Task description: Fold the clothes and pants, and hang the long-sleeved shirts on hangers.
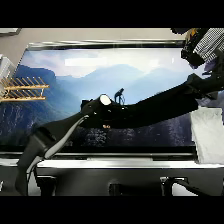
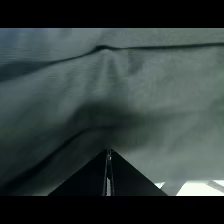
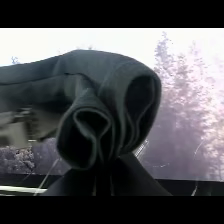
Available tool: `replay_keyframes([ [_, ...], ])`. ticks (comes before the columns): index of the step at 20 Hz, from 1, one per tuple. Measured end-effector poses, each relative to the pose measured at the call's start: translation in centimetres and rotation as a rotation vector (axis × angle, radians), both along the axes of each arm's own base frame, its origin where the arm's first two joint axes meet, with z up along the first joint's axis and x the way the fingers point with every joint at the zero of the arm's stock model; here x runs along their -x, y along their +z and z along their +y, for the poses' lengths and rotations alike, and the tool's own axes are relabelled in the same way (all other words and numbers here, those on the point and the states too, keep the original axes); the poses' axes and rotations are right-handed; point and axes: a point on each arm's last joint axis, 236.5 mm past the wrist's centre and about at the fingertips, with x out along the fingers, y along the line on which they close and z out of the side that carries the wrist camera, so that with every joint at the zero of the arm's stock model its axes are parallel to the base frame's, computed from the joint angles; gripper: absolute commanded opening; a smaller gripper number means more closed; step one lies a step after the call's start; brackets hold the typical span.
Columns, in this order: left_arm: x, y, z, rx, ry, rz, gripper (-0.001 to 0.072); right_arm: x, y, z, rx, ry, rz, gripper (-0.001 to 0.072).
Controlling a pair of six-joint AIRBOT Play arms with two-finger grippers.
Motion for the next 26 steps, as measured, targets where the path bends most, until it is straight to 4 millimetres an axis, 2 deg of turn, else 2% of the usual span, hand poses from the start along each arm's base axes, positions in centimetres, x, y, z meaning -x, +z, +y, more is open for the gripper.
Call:
replay_keyframes([
  [3, 0.5, -0.2, -2.8, 0.028, -0.016, -0.009, 0.0016, 0.4, 1.0, 0.0, 0.007, 0.007, -0.004, 0.0033],
  [6, 0.9, 0.2, -3.9, 0.045, -0.042, -0.009, 0.0015, 0.7, 1.4, 0.1, 0.009, 0.014, 0.0, 0.0033],
  [9, 0.2, 1.7, -2.6, 0.045, -0.063, -0.009, 0.0014, 0.8, 1.5, 0.3, 0.003, 0.018, -0.001, 0.0033],
  [11, -1.0, 3.6, -0.2, 0.026, -0.082, -0.038, 0.0015, 0.7, 1.8, 0.9, -0.021, 0.028, -0.01, 0.0032],
  [14, -4.3, 7.6, 6.2, -0.051, -0.082, -0.119, 0.0015, 0.2, 2.4, 2.5, -0.063, 0.039, -0.033, 0.0032],
  [18, -8.5, 14.0, 18.6, -0.2, 0.0, -0.231, 0.0017, -0.7, 3.0, 7.1, -0.107, 0.079, -0.06, 0.0032],
  [22, -9.2, 19.7, 31.0, -0.319, 0.13, -0.269, 0.0017, -1.8, 3.5, 12.6, -0.126, 0.099, -0.104, 0.0032],
  [23, -9.0, 21.0, 33.6, -0.336, 0.168, -0.276, 0.0017, -1.9, 3.5, 13.9, -0.128, 0.1, -0.111, 0.0032],
  [26, -8.6, 23.6, 39.5, -0.378, 0.274, -0.296, 0.0018, -2.4, 2.5, 18.3, -0.146, 0.116, -0.104, 0.0032],
])
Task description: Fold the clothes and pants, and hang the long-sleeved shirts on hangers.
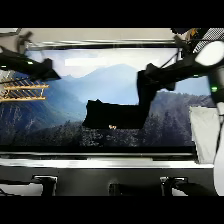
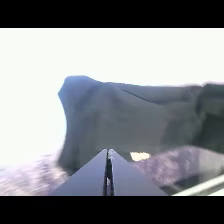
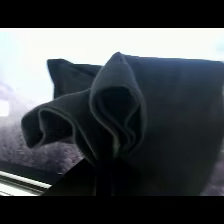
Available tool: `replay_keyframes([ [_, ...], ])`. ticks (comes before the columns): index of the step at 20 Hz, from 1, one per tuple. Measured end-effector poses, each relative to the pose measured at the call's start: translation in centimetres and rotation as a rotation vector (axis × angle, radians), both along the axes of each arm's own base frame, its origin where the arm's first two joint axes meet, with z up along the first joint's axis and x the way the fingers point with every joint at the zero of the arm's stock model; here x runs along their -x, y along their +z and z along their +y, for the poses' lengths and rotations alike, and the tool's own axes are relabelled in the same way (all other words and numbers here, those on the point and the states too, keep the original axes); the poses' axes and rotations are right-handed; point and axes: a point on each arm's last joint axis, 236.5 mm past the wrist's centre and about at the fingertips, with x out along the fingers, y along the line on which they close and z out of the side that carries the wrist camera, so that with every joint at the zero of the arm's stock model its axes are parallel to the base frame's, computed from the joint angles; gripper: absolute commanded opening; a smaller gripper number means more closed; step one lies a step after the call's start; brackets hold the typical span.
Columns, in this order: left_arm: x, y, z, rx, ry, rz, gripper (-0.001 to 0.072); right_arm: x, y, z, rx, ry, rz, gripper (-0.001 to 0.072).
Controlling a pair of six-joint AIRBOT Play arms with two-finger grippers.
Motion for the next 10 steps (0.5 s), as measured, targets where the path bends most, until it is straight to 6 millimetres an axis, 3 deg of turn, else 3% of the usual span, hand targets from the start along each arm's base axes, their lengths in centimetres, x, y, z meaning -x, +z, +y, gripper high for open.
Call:
replay_keyframes([
  [5, 0.7, 1.7, 5.0, -0.026, 0.083, -0.026, 0.0017, -0.6, -4.1, 7.6, -0.024, 0.051, 0.052, 0.0032],
  [10, 0.8, 1.9, 6.4, -0.035, 0.102, -0.031, 0.0018, -0.7, -8.9, 13.0, -0.031, 0.07, 0.109, 0.0032],
])
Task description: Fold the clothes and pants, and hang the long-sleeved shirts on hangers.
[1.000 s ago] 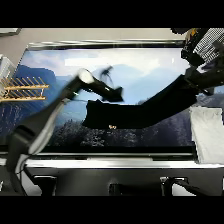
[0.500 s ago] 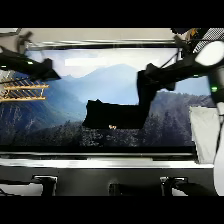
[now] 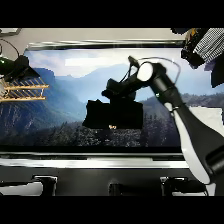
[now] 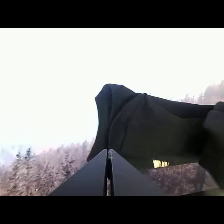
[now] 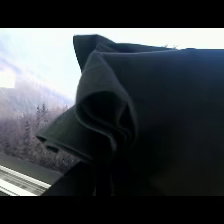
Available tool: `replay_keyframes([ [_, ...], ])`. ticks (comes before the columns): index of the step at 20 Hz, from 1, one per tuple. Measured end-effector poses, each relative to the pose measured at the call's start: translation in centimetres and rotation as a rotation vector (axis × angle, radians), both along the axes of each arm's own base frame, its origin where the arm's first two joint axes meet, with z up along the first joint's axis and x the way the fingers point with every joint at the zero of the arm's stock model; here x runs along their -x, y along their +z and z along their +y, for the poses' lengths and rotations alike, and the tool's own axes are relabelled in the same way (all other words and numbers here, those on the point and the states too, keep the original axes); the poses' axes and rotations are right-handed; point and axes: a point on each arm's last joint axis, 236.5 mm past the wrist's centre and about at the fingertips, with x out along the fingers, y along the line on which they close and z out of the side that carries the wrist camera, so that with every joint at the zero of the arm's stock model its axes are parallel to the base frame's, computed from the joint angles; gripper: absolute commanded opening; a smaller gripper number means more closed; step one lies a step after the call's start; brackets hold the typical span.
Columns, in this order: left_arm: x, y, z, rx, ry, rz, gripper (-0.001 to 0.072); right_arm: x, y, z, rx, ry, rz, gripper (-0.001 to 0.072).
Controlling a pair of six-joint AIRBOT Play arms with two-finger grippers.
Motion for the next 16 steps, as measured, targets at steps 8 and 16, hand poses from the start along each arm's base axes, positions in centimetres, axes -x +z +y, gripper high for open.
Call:
replay_keyframes([
  [8, -0.1, -0.2, 0.4, -0.003, 0.002, 0.004, 0.0018, 0.7, -5.6, 4.2, 0.012, 0.014, 0.081, 0.0032],
  [16, -0.1, -0.2, 0.4, -0.004, 0.002, 0.002, 0.0018, 1.3, -6.6, 5.5, -0.008, 0.013, 0.116, 0.0033],
])
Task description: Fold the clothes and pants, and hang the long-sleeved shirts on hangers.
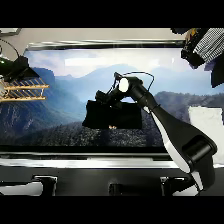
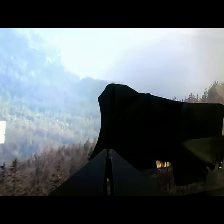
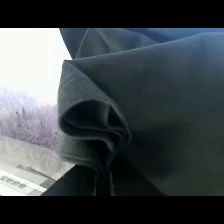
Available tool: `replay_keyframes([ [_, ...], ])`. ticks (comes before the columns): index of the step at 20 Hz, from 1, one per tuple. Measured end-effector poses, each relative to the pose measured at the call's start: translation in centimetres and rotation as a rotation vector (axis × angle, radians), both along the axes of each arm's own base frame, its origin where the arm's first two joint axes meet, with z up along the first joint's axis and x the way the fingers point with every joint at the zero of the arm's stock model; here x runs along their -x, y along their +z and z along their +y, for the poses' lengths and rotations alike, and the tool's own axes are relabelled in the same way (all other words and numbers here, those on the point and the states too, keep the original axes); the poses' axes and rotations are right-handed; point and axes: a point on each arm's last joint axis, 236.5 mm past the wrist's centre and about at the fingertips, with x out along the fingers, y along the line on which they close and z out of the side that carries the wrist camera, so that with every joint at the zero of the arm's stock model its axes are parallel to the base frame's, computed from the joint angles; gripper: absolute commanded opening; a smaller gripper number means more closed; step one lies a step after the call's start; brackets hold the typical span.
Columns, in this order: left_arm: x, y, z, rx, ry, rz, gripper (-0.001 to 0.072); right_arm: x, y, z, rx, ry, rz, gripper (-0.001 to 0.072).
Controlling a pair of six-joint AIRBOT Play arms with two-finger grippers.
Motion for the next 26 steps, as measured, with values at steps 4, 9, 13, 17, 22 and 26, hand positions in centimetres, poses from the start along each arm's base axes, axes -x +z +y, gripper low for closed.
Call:
replay_keyframes([
  [4, 0.0, 0.0, 0.0, 0.0, 0.0, 0.0, 0.0017, 0.9, -0.7, 1.8, -0.009, 0.023, 0.002, 0.0125],
  [9, 0.0, 0.0, 0.0, 0.0, 0.001, 0.0, 0.0018, 0.9, -1.4, 3.6, -0.046, 0.017, -0.003, 0.0492],
  [13, 0.0, 0.0, 0.0, 0.001, 0.003, 0.001, 0.0017, 0.7, 2.0, 4.2, -0.136, 0.042, -0.05, 0.0493],
  [17, 0.0, 0.0, 0.0, 0.001, 0.001, 0.003, 0.0017, -1.7, 8.1, -2.2, -0.163, 0.032, -0.143, 0.0493],
  [22, 0.5, -0.1, -0.1, 0.0, -0.006, 0.016, 0.0018, -4.3, 11.4, -18.3, -0.036, -0.043, -0.201, 0.0496],
  [26, 0.6, -0.1, -0.1, -0.001, -0.01, 0.02, 0.0018, -4.0, 8.2, -27.6, 0.0, -0.094, -0.143, 0.0496],
])
